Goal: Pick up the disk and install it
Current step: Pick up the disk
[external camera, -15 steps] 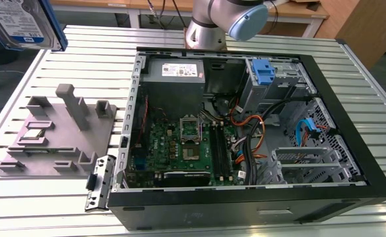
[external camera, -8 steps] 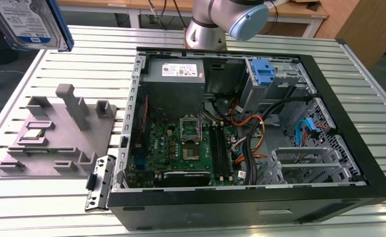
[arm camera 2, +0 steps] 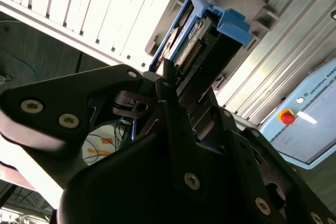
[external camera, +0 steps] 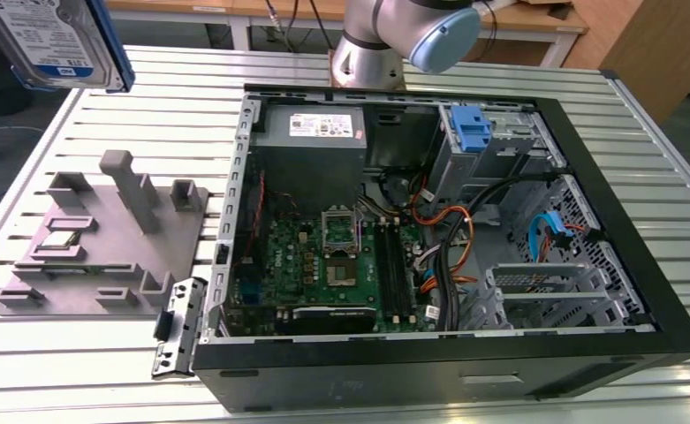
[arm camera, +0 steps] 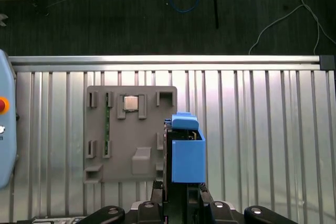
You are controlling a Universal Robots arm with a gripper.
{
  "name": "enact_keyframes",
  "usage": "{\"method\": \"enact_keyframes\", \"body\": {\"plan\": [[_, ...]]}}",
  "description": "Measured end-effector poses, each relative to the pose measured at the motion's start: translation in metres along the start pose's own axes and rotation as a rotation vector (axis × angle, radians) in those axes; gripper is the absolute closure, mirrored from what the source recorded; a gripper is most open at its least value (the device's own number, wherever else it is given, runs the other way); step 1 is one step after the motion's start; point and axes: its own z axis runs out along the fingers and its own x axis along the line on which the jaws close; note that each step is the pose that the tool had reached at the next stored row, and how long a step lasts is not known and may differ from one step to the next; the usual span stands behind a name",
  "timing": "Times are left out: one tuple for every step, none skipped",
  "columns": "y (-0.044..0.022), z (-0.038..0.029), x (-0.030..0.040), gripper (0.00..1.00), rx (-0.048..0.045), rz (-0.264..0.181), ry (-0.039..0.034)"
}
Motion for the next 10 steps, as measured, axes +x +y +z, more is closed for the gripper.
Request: {"method": "enact_keyframes", "body": {"plan": [[-0.0006,0.0000,0.0000,0.65,0.0000,0.000,0.0000],[-0.0012,0.0000,0.0000,0.65,0.0000,0.000,-0.0001],[-0.0012,0.0000,0.0000,0.65,0.0000,0.000,0.0000],[-0.0013,0.0000,0.0000,0.65,0.0001,0.000,0.0000],[-0.0013,0.0000,0.0000,0.65,0.0000,0.000,0.0000],[-0.0014,0.0000,-0.0001,0.65,0.0000,0.000,0.0000],[-0.0014,0.0000,0.0000,0.65,0.0001,0.000,-0.0001],[-0.0015,0.0000,0.0000,0.65,0.0001,0.000,-0.0001],[-0.0016,0.0000,-0.0001,0.65,0.0001,0.000,-0.0001],[-0.0019,-0.0001,-0.0001,0.65,0.0000,0.000,0.0000]]}}
